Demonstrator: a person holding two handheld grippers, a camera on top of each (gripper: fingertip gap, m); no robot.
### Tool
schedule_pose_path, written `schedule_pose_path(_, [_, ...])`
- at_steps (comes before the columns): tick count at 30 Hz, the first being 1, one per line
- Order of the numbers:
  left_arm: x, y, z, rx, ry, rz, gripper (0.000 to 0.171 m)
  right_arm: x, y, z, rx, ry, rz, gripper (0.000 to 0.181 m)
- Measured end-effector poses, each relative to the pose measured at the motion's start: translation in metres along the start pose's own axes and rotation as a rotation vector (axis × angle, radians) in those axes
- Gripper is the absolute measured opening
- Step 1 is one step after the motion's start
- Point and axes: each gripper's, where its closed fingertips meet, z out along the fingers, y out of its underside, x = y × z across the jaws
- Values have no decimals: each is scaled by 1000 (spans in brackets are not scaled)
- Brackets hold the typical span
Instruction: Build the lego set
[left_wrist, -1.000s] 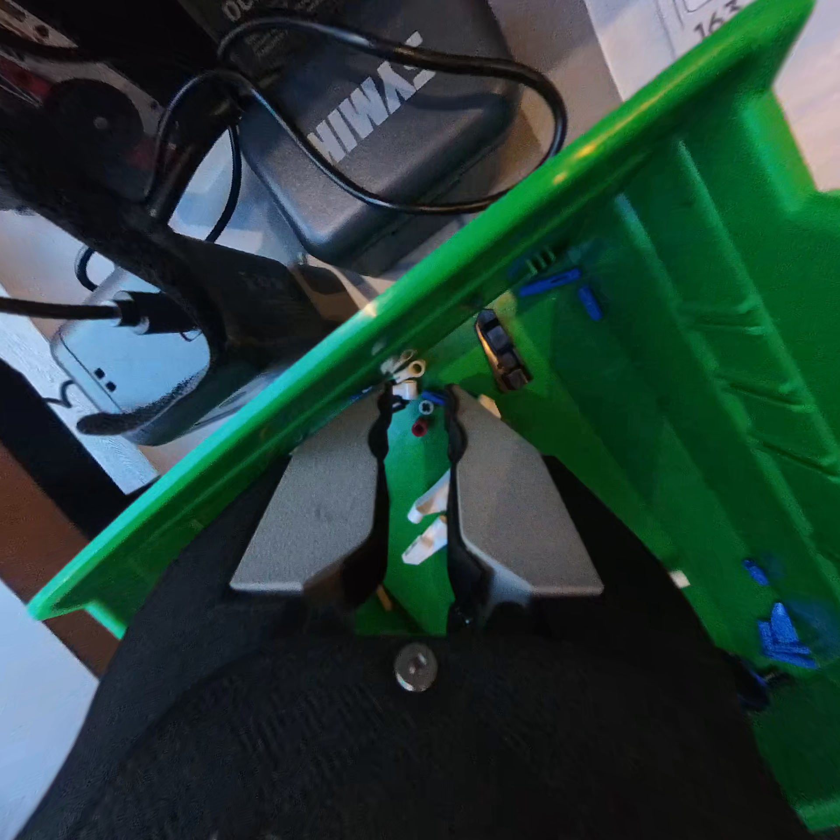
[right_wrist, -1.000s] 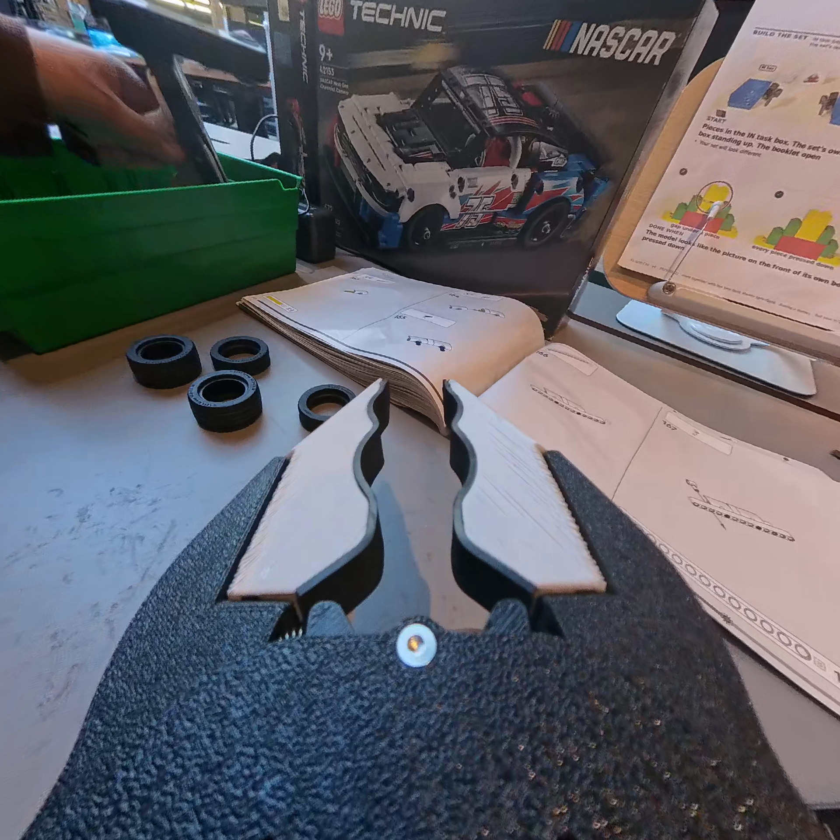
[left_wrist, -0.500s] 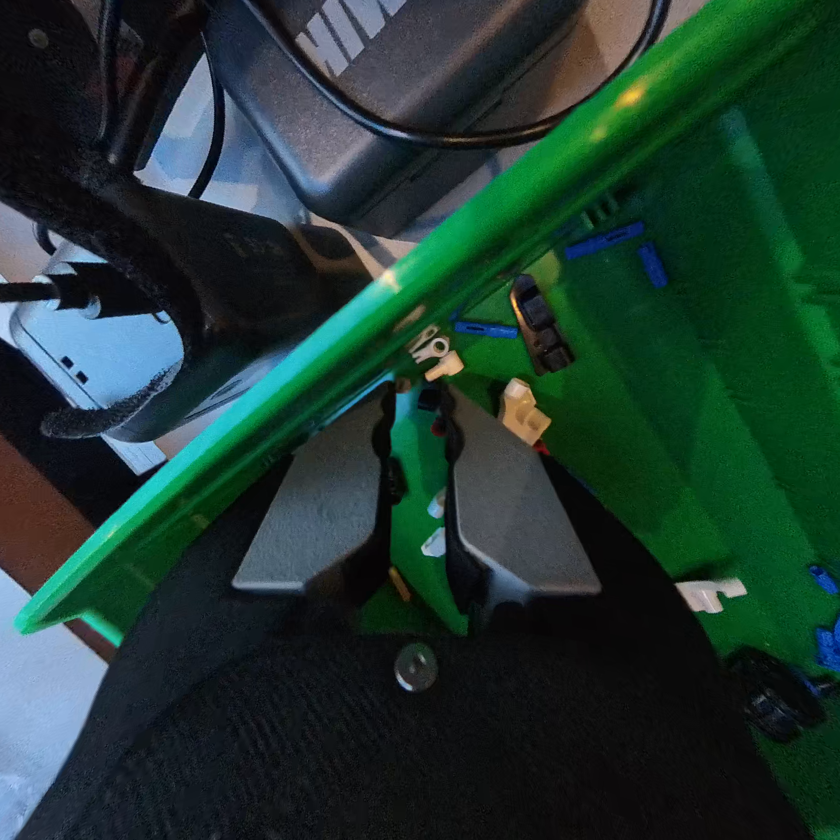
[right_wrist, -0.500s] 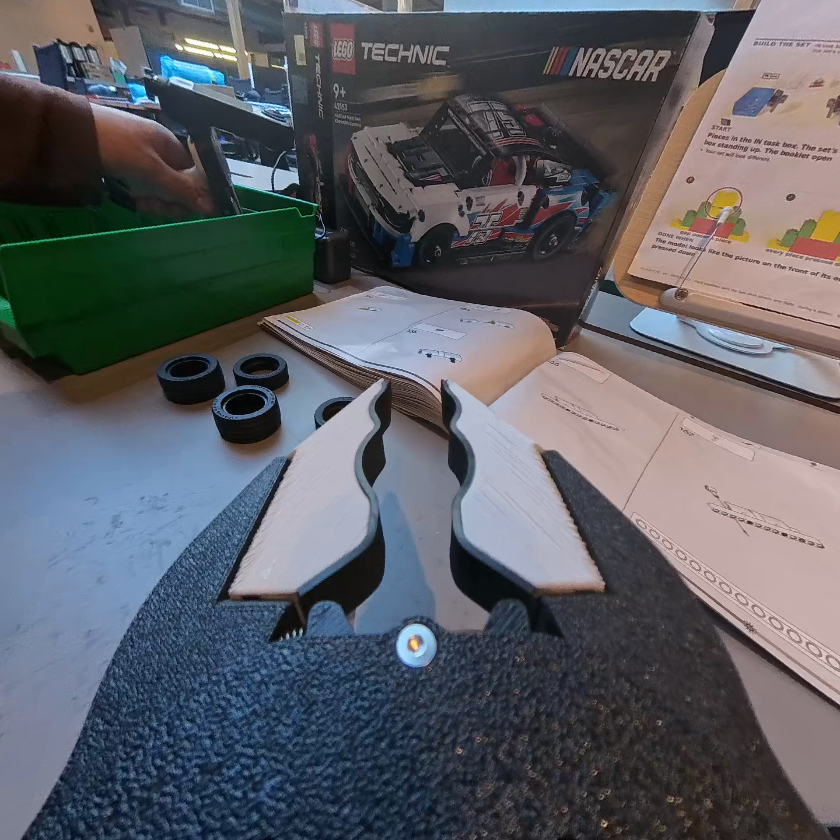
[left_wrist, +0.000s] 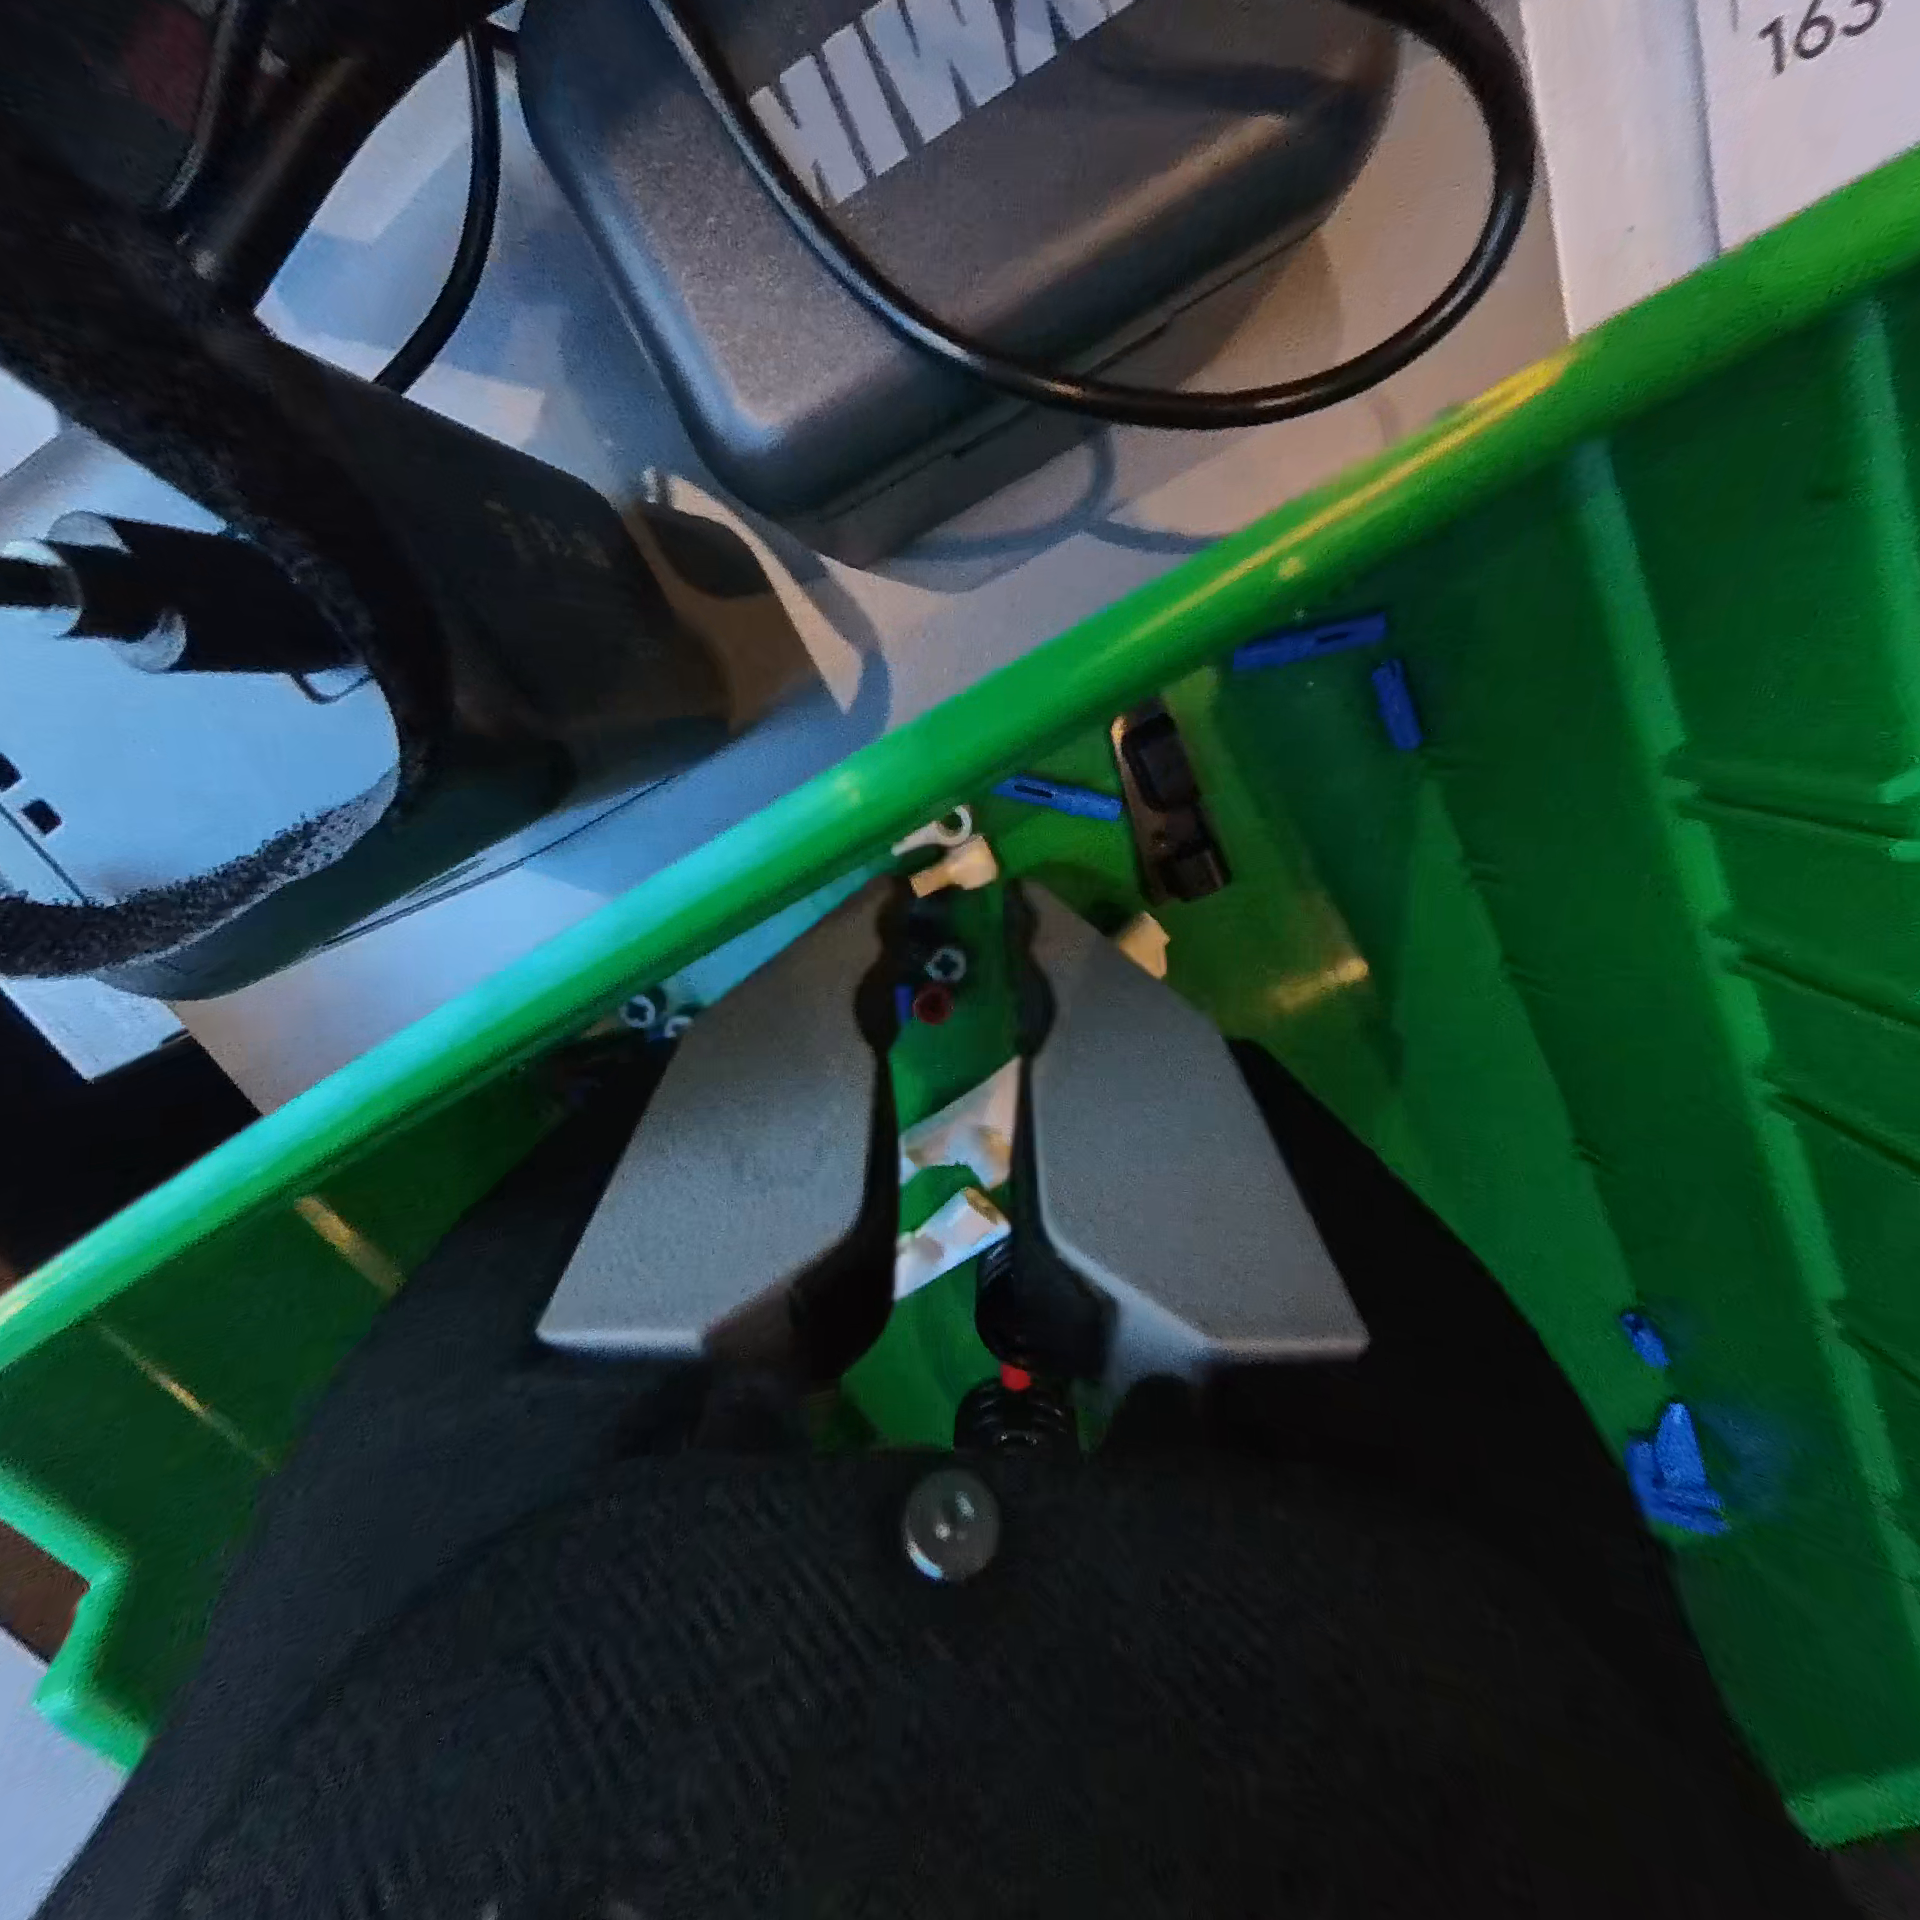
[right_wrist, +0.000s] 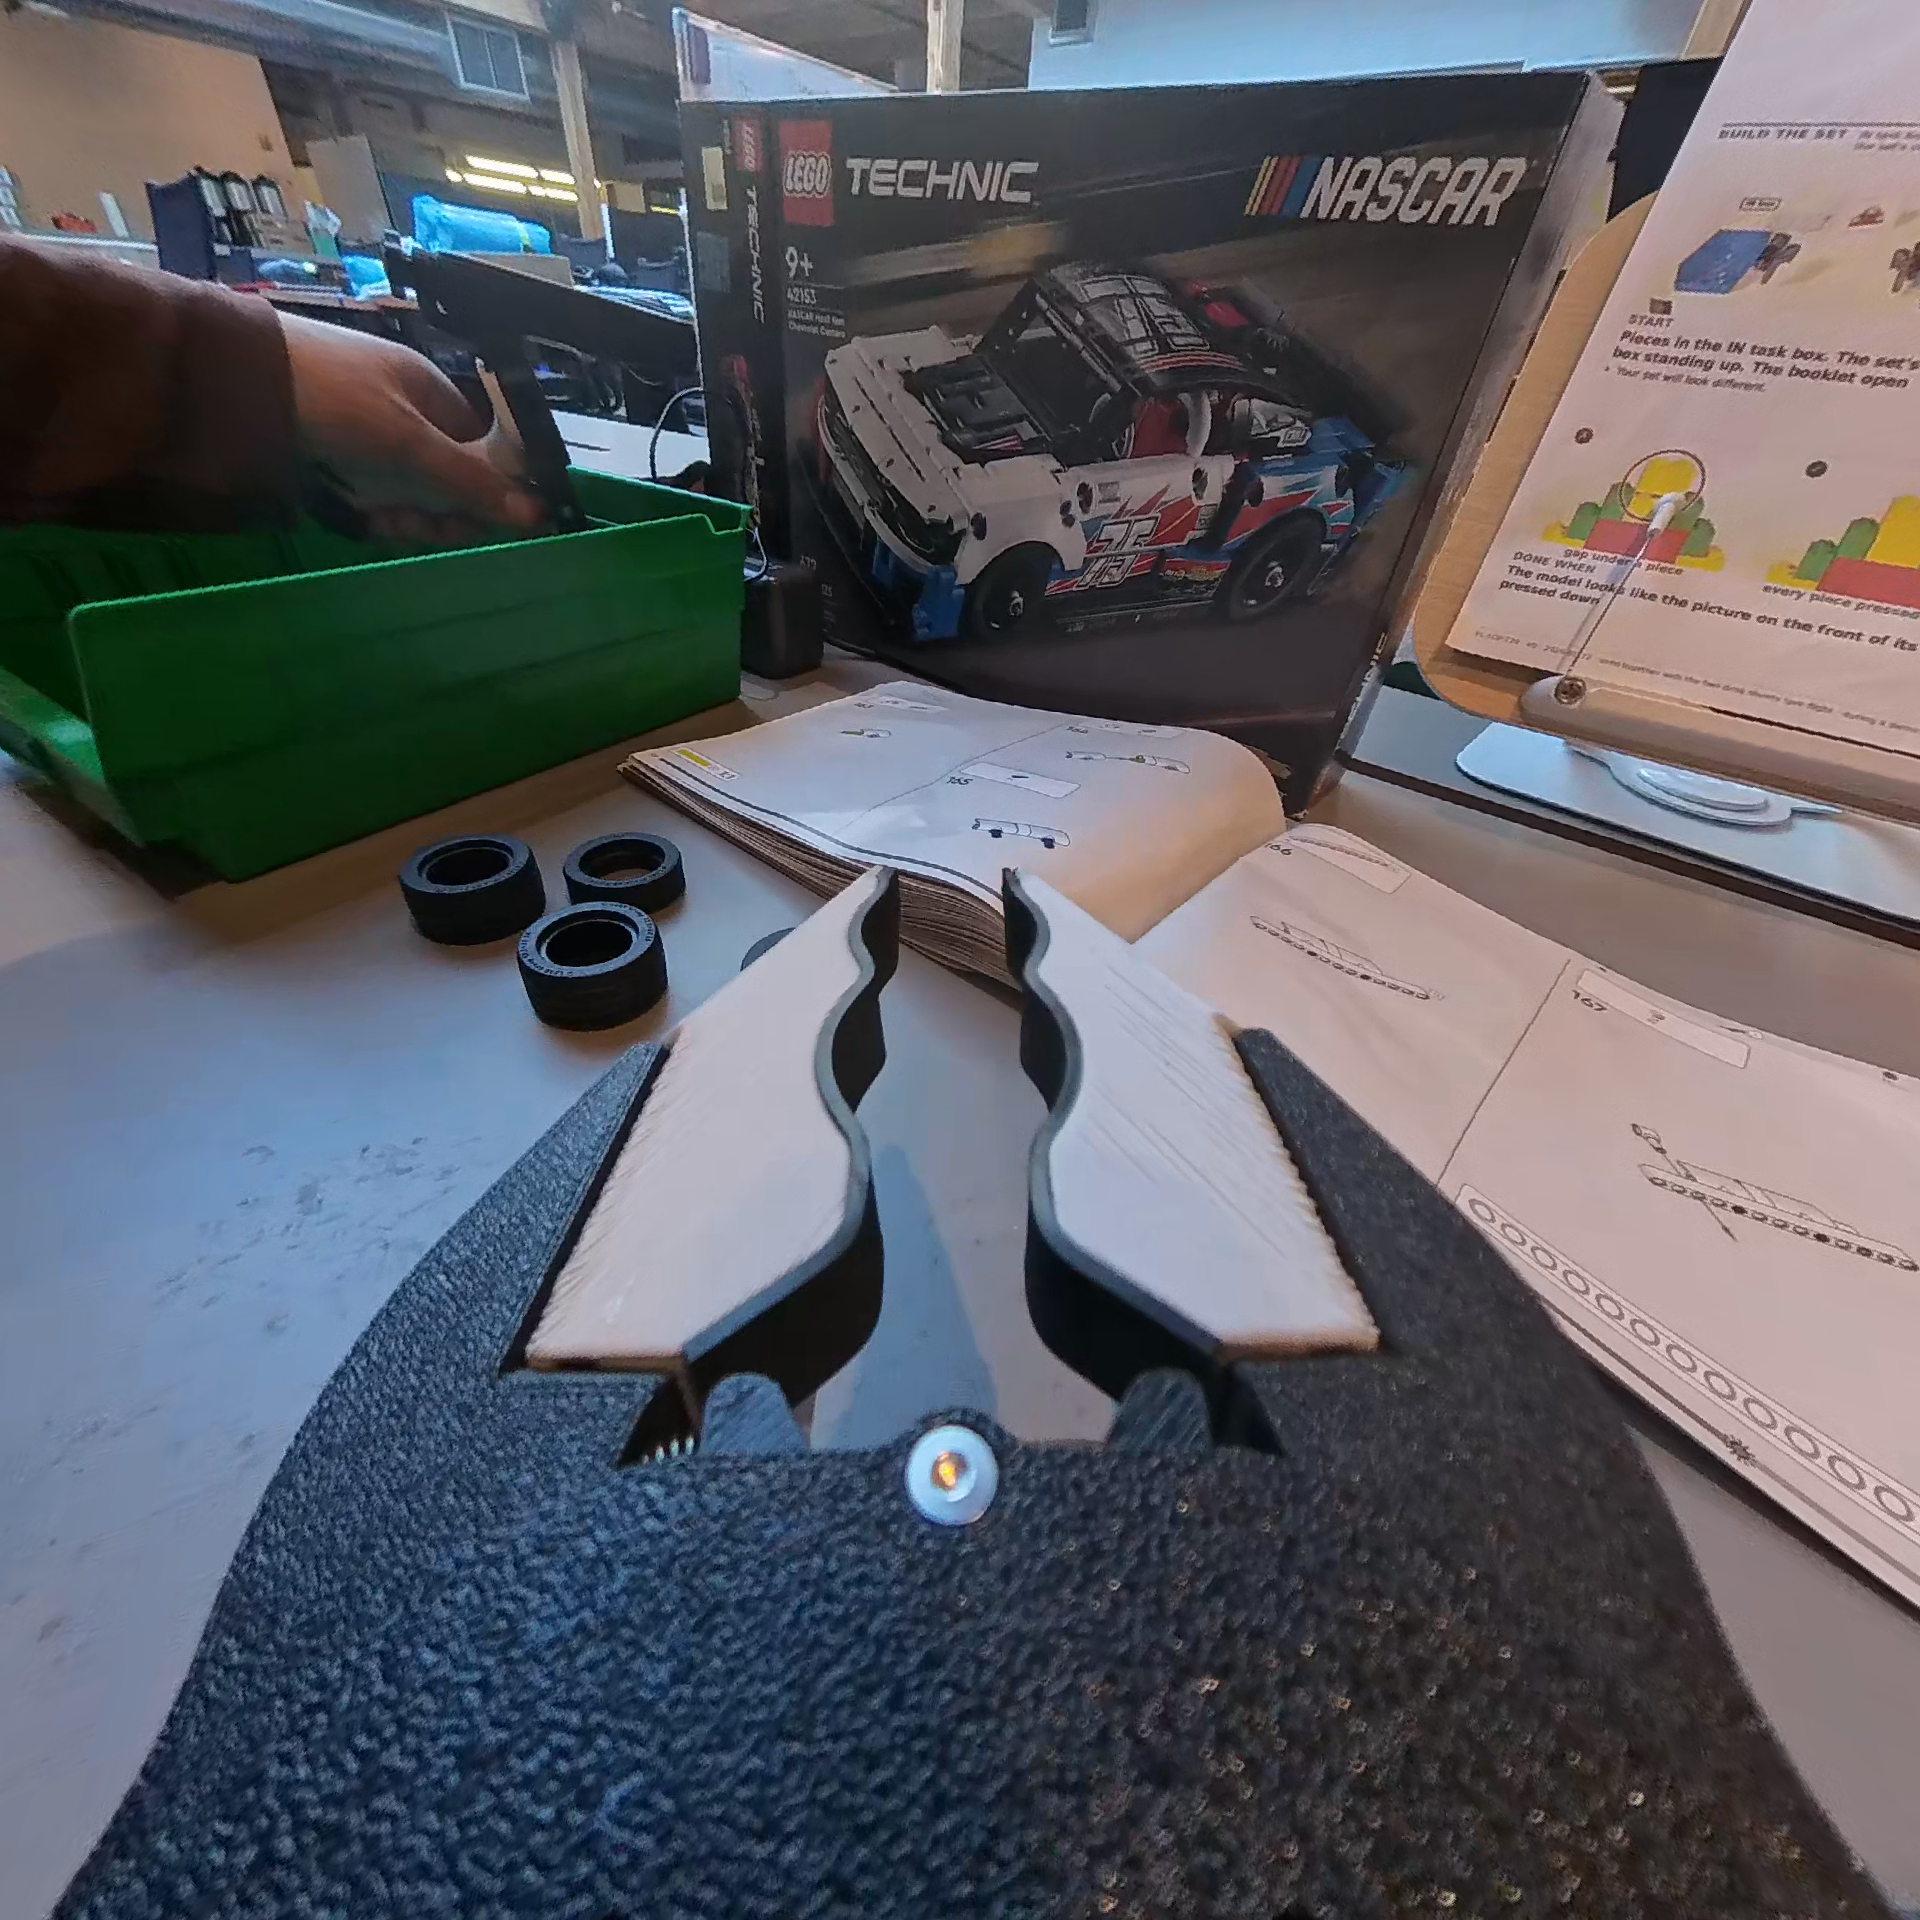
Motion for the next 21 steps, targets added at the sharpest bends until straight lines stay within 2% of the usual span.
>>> schedule_pose_path(1, [-3,1,0,-5,-21,10,0,0,0,0,1,-1,1,18])
schedule_pose_path(4, [-3,0,0,7,-30,23,0,-1,-1,-1,6,-4,0,18])
schedule_pose_path(7, [3,0,0,19,11,4,12,-1,-2,-1,9,-5,-1,18])
schedule_pose_path(9, [5,1,-2,18,31,14,29,-1,-2,-2,10,-7,1,18])
schedule_pose_path(12, [0,-5,-8,74,-14,42,33,-2,-2,-2,11,-10,0,18])
schedule_pose_path(14, [-4,-7,-7,83,-34,-65,24,-3,-3,-2,15,-11,-2,18])
schedule_pose_path(17, [3,-9,0,96,24,-239,33,-4,-4,-2,20,-15,-4,18])
schedule_pose_path(21, [5,-13,1,115,24,-279,27,-5,-7,-4,35,-17,-6,18])
